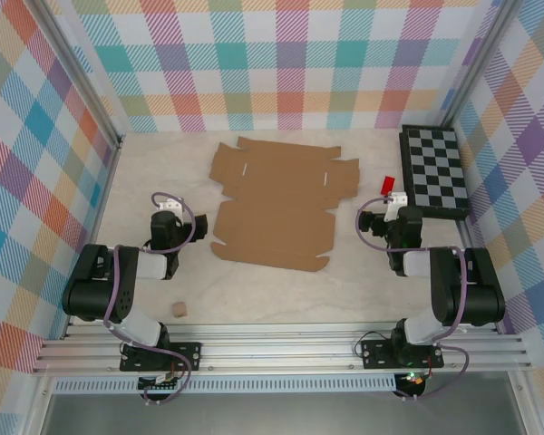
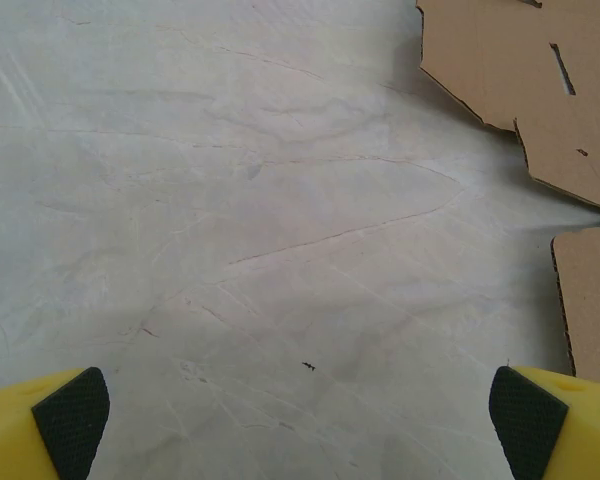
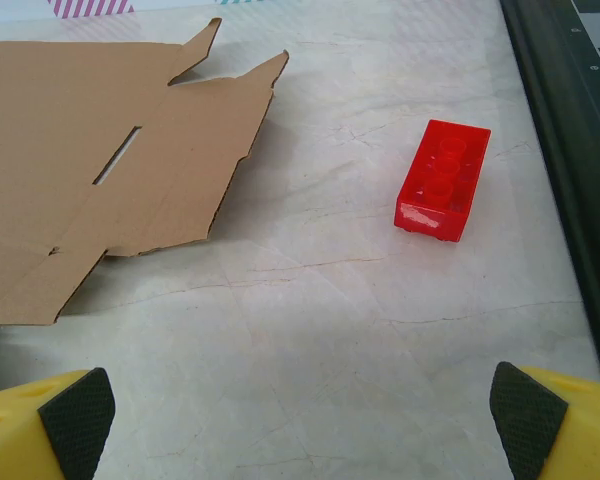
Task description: Fold the paper box
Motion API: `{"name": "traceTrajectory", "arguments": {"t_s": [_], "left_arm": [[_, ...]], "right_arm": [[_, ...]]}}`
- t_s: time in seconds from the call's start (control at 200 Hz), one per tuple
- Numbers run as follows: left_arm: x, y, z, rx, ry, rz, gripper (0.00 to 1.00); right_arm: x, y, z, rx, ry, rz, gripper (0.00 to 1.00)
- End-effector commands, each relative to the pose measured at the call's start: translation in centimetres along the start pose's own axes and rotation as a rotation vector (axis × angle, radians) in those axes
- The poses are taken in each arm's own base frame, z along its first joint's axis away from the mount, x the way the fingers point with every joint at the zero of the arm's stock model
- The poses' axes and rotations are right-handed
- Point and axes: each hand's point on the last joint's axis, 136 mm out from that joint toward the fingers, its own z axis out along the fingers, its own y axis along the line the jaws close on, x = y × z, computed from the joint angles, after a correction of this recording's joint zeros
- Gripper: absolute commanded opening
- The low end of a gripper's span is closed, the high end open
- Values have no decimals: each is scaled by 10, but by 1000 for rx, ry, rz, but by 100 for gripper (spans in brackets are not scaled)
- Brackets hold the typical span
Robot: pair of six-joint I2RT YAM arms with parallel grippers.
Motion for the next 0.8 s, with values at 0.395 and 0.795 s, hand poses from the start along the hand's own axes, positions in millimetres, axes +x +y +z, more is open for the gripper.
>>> {"name": "traceTrajectory", "arguments": {"t_s": [0.395, 0.795], "left_arm": [[-17, -3, 0, 20, -49, 3, 100], [-18, -3, 0, 25, -51, -2, 100]], "right_arm": [[-13, 4, 2, -24, -34, -5, 100], [-13, 4, 2, -24, -34, -5, 100]]}}
